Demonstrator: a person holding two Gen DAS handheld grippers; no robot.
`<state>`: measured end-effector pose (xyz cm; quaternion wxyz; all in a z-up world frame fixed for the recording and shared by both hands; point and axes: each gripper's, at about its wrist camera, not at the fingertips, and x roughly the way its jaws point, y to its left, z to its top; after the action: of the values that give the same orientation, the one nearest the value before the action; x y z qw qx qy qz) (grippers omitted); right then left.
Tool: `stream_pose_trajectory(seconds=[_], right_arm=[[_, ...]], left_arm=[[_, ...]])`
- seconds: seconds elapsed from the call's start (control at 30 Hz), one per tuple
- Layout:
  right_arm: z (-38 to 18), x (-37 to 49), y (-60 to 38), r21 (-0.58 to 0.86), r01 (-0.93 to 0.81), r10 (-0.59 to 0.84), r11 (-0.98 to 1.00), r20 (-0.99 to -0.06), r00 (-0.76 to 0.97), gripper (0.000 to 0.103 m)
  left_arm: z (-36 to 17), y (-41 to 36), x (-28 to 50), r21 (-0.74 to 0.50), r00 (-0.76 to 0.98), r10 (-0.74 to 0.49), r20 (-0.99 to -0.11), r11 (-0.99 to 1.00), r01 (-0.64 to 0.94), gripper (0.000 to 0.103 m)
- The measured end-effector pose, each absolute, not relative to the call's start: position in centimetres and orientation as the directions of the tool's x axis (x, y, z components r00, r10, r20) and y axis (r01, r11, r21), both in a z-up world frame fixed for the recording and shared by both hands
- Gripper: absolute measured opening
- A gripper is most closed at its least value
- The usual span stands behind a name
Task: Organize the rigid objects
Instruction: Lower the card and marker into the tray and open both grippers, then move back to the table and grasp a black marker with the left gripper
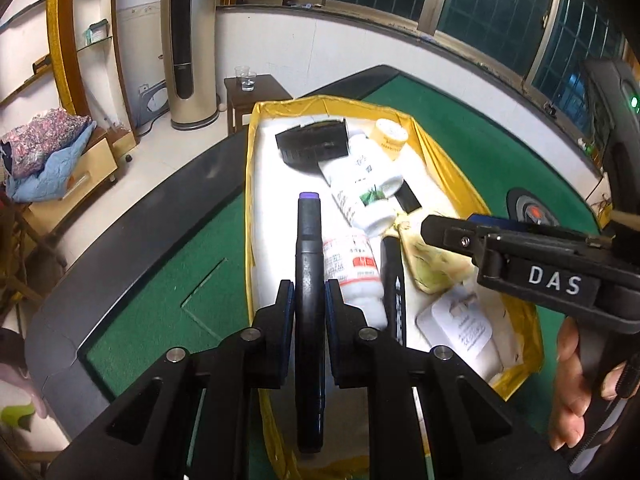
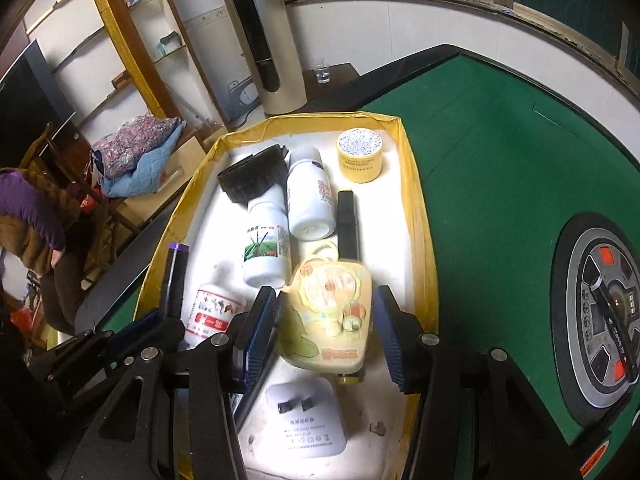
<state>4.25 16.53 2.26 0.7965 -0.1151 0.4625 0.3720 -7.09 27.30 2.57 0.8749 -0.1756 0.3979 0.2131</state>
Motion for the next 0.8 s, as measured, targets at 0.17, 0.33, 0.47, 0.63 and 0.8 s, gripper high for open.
stream_pose_trajectory(seconds=[0.17,0.33,0.47,0.63,0.8], right_arm=[[2.3,2.9,16.0,0.146,-0.721,0.491,0.677,-0.82,0.294,0.057],[3.3,1.5,14.1,0.181,-0.724,0.529,0.665,-0.799,0.287,0.057],[4.1,0.7,11.2,0.247,-0.711,0.58,0.659,-0.768,0.27,0.057],[4.2,0.3,6.8,0.283,-0.677,0.595,0.679,-0.753,0.282,0.057],[4.0,0.9,-0.1,0.325,-0.61,0.596,0.723,-0.739,0.313,0.057]], left_arm=[[2.8,25.9,-8.4,-0.151,0.609,0.23,-0.759,0.848,-0.509,0.018],[3.9,23.9,-10.2,-0.161,0.644,0.235,-0.729,0.854,-0.494,0.018],[5.1,21.4,-11.6,-0.142,0.666,0.243,-0.706,0.872,-0.468,0.018],[6.4,17.7,-12.9,-0.129,0.7,0.223,-0.679,0.902,-0.413,0.018],[7.6,12.9,-13.0,-0.083,0.728,0.175,-0.663,0.949,-0.305,0.018]])
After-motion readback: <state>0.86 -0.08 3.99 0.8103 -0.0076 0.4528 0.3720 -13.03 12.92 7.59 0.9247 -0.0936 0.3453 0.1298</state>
